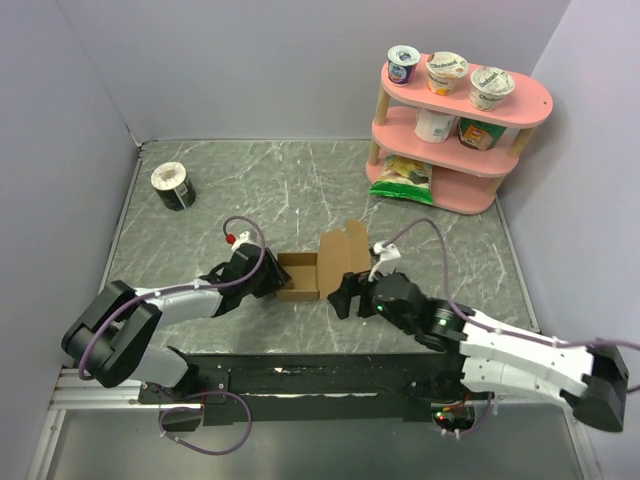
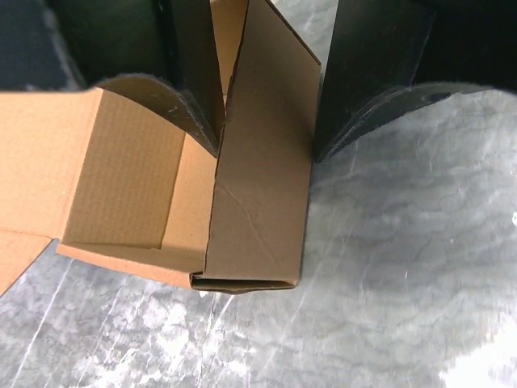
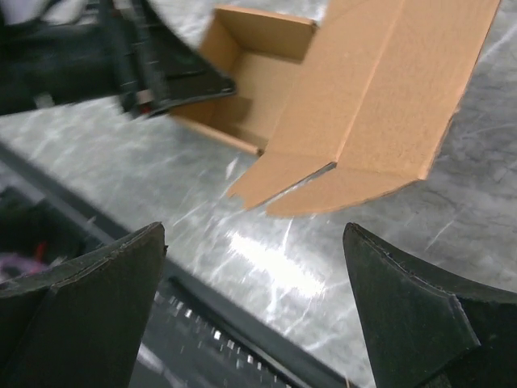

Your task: Fold the paper box

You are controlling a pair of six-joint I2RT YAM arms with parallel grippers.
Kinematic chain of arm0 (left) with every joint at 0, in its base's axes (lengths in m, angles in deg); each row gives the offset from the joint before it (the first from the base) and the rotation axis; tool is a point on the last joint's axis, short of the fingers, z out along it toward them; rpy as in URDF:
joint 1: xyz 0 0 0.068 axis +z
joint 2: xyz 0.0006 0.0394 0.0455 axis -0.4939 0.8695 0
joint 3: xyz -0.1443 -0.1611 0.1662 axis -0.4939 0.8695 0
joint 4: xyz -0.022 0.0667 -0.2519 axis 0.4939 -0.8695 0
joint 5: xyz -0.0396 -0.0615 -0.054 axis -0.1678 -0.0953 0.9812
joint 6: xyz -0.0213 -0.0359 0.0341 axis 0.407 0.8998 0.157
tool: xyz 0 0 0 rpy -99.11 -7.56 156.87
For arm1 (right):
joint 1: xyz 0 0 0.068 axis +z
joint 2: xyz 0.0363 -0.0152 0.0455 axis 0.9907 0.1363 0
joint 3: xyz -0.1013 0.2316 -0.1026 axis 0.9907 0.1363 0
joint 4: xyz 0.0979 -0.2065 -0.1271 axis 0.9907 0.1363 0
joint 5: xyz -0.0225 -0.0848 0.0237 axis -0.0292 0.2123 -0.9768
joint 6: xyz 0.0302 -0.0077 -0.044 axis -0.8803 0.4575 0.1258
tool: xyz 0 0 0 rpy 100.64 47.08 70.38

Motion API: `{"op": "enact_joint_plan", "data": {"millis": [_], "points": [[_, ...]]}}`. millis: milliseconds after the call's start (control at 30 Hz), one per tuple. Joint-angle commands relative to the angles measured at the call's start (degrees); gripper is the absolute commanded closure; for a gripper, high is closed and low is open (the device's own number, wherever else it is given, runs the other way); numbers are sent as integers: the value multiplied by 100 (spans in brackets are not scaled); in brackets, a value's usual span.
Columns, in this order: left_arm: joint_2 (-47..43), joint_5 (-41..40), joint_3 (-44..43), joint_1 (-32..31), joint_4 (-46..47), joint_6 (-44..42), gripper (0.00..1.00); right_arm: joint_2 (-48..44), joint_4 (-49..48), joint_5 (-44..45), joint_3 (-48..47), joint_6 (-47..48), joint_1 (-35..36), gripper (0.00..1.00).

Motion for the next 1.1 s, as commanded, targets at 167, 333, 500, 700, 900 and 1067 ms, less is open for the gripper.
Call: {"op": "enact_joint_plan", "data": {"millis": [167, 333, 500, 700, 900, 1067], "points": [[-185, 188, 300, -2, 340, 464, 47, 1257, -820, 1379, -409, -881, 176, 9], [-264, 206, 450, -20, 586, 561, 46, 1732, -779, 1511, -777, -661, 167, 23], [-431, 135, 564, -37, 674, 578, 44, 2242, -531, 1634, -1032, -810, 141, 38], [-615, 144, 748, -81, 815, 587, 38, 2445, -514, 1774, -1050, -802, 97, 50], [-1080, -84, 511, -12, 87, 297, 4, 2208, -1057, 1574, -849, -30, -166, 69], [-2064, -321, 318, 147, -450, -299, 4, 1857, -1876, -59, -541, 1068, -886, 69]]}}
